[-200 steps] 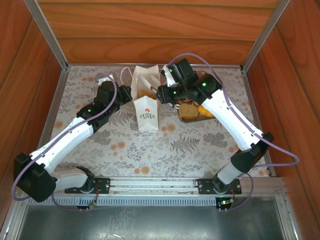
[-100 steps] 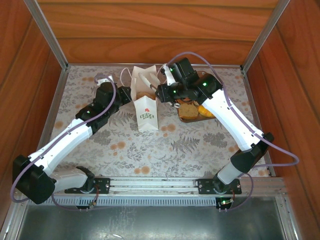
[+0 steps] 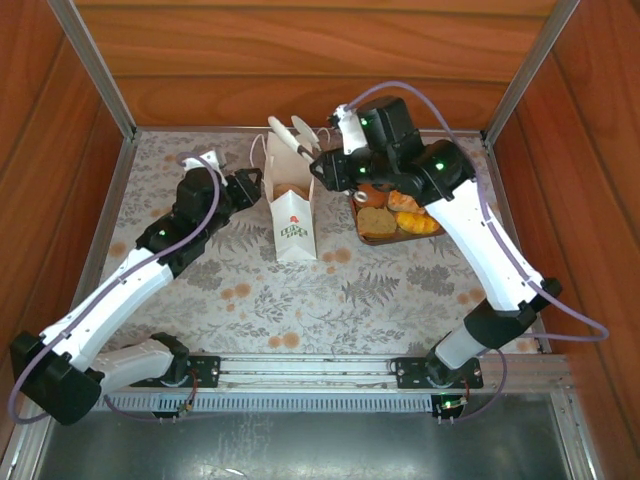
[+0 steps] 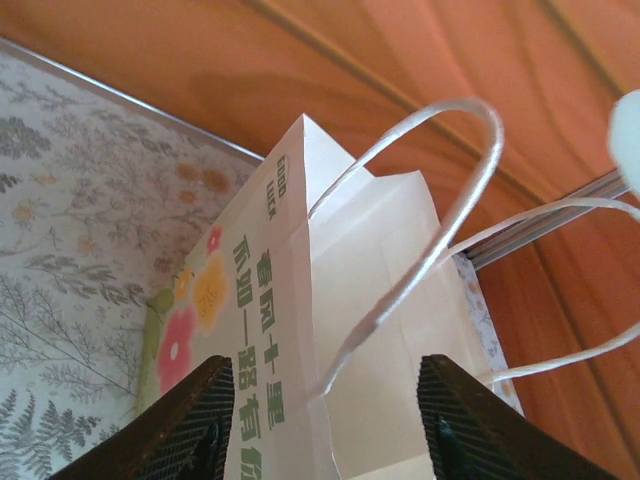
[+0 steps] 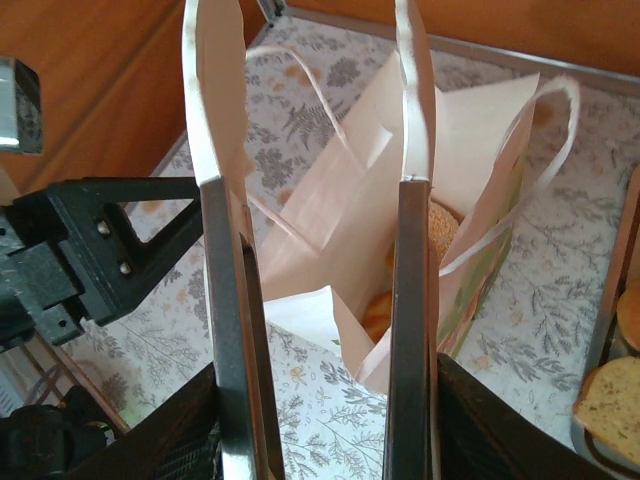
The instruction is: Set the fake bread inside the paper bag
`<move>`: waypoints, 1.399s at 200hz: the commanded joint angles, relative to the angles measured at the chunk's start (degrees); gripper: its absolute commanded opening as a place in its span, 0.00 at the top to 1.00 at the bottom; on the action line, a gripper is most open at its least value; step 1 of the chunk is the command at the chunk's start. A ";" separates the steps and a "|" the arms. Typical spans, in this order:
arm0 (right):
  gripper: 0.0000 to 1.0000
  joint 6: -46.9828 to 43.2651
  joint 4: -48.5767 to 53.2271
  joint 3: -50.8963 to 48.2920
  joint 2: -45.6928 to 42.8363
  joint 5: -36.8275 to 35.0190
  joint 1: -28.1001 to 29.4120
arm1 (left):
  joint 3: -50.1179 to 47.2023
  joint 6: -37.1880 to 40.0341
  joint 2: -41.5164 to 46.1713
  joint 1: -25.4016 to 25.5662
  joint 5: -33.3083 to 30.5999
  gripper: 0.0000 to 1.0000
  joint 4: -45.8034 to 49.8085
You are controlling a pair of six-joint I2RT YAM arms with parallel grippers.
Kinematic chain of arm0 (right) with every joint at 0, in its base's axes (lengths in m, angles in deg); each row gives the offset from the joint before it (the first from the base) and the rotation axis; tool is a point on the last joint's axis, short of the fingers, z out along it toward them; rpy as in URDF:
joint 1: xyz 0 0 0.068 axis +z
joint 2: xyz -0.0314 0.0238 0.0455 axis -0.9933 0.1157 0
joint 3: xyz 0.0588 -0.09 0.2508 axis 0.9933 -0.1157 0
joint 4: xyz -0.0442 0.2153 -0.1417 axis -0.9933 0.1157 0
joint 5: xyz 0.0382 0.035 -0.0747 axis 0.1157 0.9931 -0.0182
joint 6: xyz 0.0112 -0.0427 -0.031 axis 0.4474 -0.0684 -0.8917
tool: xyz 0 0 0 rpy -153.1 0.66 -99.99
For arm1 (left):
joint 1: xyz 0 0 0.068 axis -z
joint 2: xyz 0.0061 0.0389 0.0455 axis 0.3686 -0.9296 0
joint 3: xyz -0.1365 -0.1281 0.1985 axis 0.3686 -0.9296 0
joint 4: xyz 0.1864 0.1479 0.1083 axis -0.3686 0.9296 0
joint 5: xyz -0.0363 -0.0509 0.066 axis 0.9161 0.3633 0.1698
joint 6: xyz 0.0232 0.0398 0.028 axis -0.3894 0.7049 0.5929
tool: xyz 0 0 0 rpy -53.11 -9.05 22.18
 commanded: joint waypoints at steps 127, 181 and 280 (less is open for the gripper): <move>0.45 -2.74 4.46 -16.64 -10.42 -0.20 -28.98 | -15.86 5.57 15.25 -0.21 -5.19 0.08 -0.67; 0.46 -6.30 -0.40 -26.07 -4.60 -6.07 -35.40 | -18.39 7.41 16.97 -0.68 -7.67 0.00 -0.59; 0.46 -9.57 -2.40 -19.40 14.11 -8.31 -38.61 | -18.69 9.93 13.47 -1.80 -6.36 0.00 -2.43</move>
